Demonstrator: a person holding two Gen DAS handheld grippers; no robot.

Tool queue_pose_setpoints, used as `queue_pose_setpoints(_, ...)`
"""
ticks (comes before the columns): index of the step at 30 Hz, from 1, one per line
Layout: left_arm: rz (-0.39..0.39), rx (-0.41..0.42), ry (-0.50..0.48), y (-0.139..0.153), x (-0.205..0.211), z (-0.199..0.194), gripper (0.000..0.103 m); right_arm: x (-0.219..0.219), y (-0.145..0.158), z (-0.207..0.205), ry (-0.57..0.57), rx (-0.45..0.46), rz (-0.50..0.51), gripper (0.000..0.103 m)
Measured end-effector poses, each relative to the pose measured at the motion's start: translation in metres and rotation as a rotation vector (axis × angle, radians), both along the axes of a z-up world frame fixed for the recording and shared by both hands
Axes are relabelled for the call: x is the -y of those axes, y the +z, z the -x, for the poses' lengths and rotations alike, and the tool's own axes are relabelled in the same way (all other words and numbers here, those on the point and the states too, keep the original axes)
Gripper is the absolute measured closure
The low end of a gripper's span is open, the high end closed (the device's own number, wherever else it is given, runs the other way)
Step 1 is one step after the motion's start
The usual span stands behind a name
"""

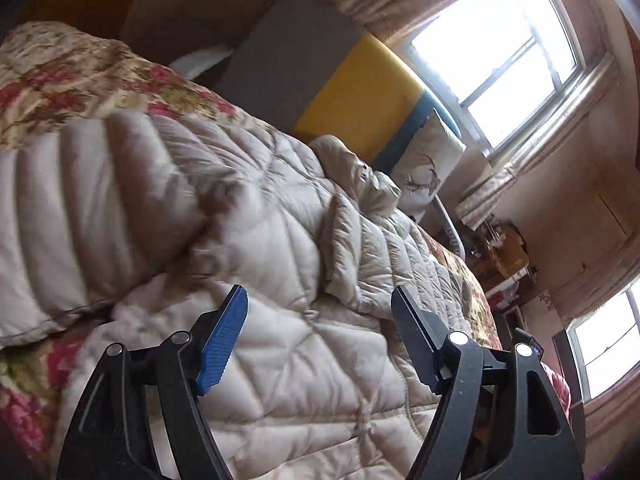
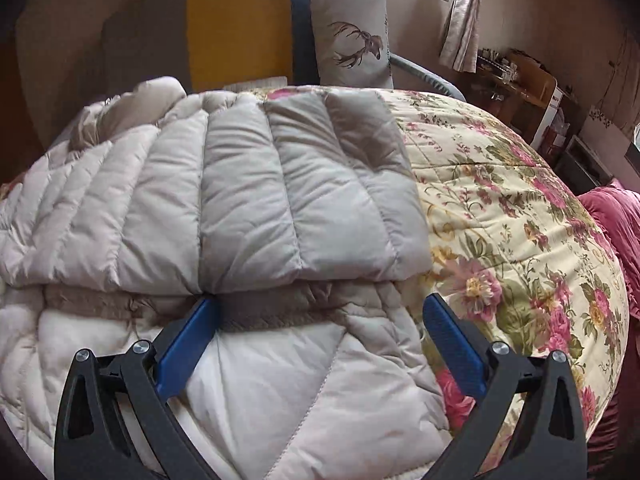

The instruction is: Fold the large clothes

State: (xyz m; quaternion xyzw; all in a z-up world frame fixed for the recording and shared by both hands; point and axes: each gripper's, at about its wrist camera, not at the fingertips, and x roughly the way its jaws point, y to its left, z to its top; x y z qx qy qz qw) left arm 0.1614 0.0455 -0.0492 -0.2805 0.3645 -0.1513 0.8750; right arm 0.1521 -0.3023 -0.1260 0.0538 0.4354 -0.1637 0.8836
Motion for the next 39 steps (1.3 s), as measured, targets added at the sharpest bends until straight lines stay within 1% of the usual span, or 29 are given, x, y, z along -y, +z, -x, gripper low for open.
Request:
queue_pose_setpoints(3, -0.022, -0.009, 0.141, -0.002, -0.046, 0.034, 0.03, 0.001, -0.002, 0.001, -0.001, 0.002, -0.004, 0.002)
queue_pose_setpoints(6, -0.017, -0.051, 0.278, -0.012, -0.092, 0.065, 0.03, 0.003, -0.002, 0.0, -0.002, 0.008, -0.024, 0.002)
queue_pose_setpoints(8, 0.008, -0.093, 0.385, -0.023, -0.128, 0.095, 0.03, 0.007, -0.004, 0.0, -0.002, 0.01, -0.046, 0.002)
queue_pose_setpoints(11, 0.065, -0.159, 0.54, -0.039, -0.17, 0.136, 0.03, 0.009, -0.005, 0.001, -0.002, 0.014, -0.069, 0.002)
queue_pose_setpoints(13, 0.11, -0.175, 0.611, -0.048, -0.188, 0.16, 0.03, 0.01, -0.005, 0.0, -0.003, 0.014, -0.074, 0.002)
queue_pose_setpoints(15, 0.148, -0.155, 0.642, -0.054, -0.202, 0.178, 0.03, 0.009, -0.005, 0.0, -0.003, 0.015, -0.072, 0.002)
queue_pose_setpoints(17, 0.146, -0.149, 0.671, -0.054, -0.208, 0.181, 0.03, 0.01, -0.005, 0.001, -0.003, 0.015, -0.072, 0.002)
queue_pose_setpoints(18, 0.16, -0.147, 0.688, -0.052, -0.211, 0.181, 0.03, 0.01, -0.005, 0.0, -0.003, 0.015, -0.074, 0.002)
queue_pose_setpoints(20, 0.231, -0.136, 0.722, -0.057, -0.222, 0.18, 0.031, 0.01, -0.006, 0.001, -0.002, 0.017, -0.08, 0.002)
queue_pose_setpoints(22, 0.269, -0.133, 0.759, -0.059, -0.232, 0.179, 0.039, 0.011, -0.006, 0.002, -0.002, 0.02, -0.091, 0.002)
queue_pose_setpoints(23, 0.274, -0.131, 0.783, -0.061, -0.236, 0.178, 0.049, 0.012, -0.007, 0.002, -0.002, 0.02, -0.095, 0.002)
queue_pose_setpoints(24, 0.276, -0.133, 0.805, -0.062, -0.24, 0.177, 0.063, 0.012, -0.007, 0.002, -0.002, 0.021, -0.098, 0.002)
queue_pose_setpoints(25, 0.28, -0.137, 0.828, -0.063, -0.245, 0.174, 0.069, 0.013, -0.007, 0.002, -0.002, 0.021, -0.1, 0.002)
queue_pose_setpoints(26, 0.285, -0.136, 0.845, -0.064, -0.25, 0.173, 0.079, 0.013, -0.007, 0.002, -0.003, 0.021, -0.101, 0.002)
queue_pose_setpoints(27, 0.283, -0.135, 0.852, -0.064, -0.253, 0.172, 0.088, 0.014, -0.007, 0.002, -0.003, 0.021, -0.101, 0.002)
queue_pose_setpoints(29, 0.256, -0.128, 0.854, -0.062, -0.262, 0.169, 0.098, 0.014, -0.007, 0.002, -0.003, 0.021, -0.102, 0.002)
queue_pose_setpoints(31, 0.231, -0.099, 0.859, -0.055, -0.271, 0.169, 0.1, 0.015, -0.007, 0.003, -0.002, 0.021, -0.105, 0.002)
queue_pose_setpoints(34, 0.222, -0.051, 0.908, -0.043, -0.285, 0.174, 0.1, 0.015, -0.008, 0.004, -0.001, 0.024, -0.111, 0.002)
queue_pose_setpoints(35, 0.225, -0.044, 0.922, -0.04, -0.29, 0.174, 0.1, 0.016, -0.008, 0.004, -0.001, 0.025, -0.113, 0.002)
queue_pose_setpoints(39, 0.236, -0.056, 0.93, -0.033, -0.3, 0.156, 0.1, 0.017, -0.008, 0.003, 0.0, 0.025, -0.112, 0.002)
